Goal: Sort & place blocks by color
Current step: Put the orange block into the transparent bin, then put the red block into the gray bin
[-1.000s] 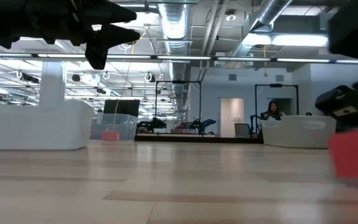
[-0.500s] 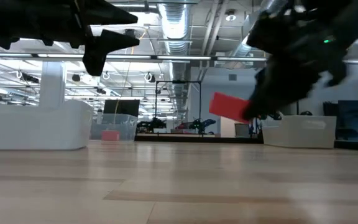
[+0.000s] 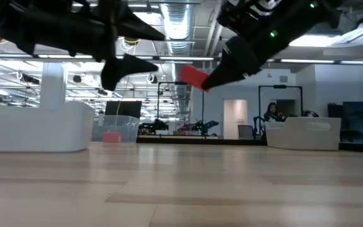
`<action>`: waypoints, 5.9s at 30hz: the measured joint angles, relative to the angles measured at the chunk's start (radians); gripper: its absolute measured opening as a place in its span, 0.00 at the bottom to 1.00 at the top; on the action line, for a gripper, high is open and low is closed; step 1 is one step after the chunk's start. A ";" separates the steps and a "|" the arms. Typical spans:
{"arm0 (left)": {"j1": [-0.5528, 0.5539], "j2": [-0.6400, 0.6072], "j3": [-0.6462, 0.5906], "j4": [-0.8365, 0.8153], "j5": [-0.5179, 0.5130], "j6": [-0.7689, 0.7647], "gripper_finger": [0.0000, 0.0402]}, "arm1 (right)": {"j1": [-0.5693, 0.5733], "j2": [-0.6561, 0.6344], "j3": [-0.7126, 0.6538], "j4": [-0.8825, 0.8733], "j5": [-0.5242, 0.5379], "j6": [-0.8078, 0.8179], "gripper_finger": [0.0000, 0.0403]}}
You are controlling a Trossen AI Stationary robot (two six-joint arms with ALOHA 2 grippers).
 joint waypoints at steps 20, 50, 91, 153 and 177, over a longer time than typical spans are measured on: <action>0.121 0.204 0.208 -0.041 0.050 -0.097 0.84 | 0.023 -0.001 0.059 -0.101 0.122 -0.040 0.33; 0.127 0.202 0.219 -0.043 0.033 -0.010 0.27 | 0.021 -0.001 0.059 -0.077 0.130 -0.048 0.41; 0.831 -0.321 0.211 -1.296 -0.096 0.158 0.27 | 0.098 -0.105 0.059 -0.187 0.307 -0.032 0.53; 0.144 -0.257 -0.045 0.058 -0.079 0.504 0.52 | 0.646 -0.086 0.059 -0.972 -0.508 1.774 0.77; 0.144 -0.257 -0.041 0.061 -0.044 0.480 0.52 | 0.882 0.010 -0.054 -0.738 -0.569 2.178 0.71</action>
